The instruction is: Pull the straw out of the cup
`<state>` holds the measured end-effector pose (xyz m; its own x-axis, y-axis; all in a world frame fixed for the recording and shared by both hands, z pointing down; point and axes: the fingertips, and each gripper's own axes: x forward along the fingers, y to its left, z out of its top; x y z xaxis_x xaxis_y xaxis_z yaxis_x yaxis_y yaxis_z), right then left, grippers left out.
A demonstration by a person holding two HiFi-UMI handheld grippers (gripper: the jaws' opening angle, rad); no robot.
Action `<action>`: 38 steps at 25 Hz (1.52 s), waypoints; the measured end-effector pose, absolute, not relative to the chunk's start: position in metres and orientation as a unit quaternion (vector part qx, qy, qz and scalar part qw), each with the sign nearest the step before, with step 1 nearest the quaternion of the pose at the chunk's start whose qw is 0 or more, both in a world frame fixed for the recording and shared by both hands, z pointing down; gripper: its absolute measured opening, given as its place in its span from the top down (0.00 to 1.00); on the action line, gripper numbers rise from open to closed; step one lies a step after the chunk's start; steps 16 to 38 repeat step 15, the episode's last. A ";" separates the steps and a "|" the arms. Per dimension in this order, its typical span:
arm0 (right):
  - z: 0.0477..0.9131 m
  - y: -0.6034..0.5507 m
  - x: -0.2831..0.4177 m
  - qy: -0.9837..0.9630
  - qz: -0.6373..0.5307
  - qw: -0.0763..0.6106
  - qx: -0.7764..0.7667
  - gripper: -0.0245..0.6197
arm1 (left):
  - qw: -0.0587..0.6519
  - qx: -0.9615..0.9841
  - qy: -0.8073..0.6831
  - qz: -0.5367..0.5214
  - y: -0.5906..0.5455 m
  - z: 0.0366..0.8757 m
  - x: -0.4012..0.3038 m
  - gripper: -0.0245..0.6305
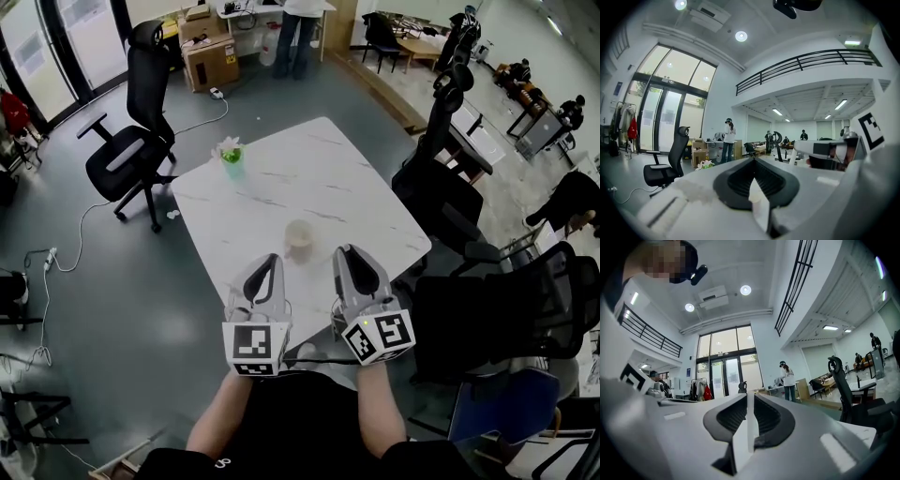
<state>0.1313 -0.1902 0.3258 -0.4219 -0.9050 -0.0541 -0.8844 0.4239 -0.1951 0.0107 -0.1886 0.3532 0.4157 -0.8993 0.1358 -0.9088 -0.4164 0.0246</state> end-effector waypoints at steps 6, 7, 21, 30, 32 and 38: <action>0.329 -0.189 0.131 0.842 -0.069 0.074 -0.530 0.89 | 0.046 0.838 -0.541 0.054 -0.187 0.356 0.010 0.96; 0.329 -0.189 0.132 0.842 -0.070 0.073 -0.530 0.89 | 0.045 0.838 -0.541 0.055 -0.187 0.355 0.011 0.96; 0.330 -0.193 0.133 0.847 -0.072 0.066 -0.522 0.89 | 0.050 0.836 -0.543 0.058 -0.191 0.356 0.017 0.96; 0.330 -0.193 0.133 0.847 -0.072 0.066 -0.522 0.89 | 0.050 0.836 -0.543 0.058 -0.191 0.356 0.017 0.96; 0.330 -0.193 0.133 0.847 -0.072 0.066 -0.522 0.89 | 0.050 0.836 -0.543 0.058 -0.191 0.356 0.017 0.96; 0.330 -0.193 0.133 0.847 -0.072 0.066 -0.522 0.89 | 0.050 0.836 -0.543 0.058 -0.191 0.356 0.017 0.96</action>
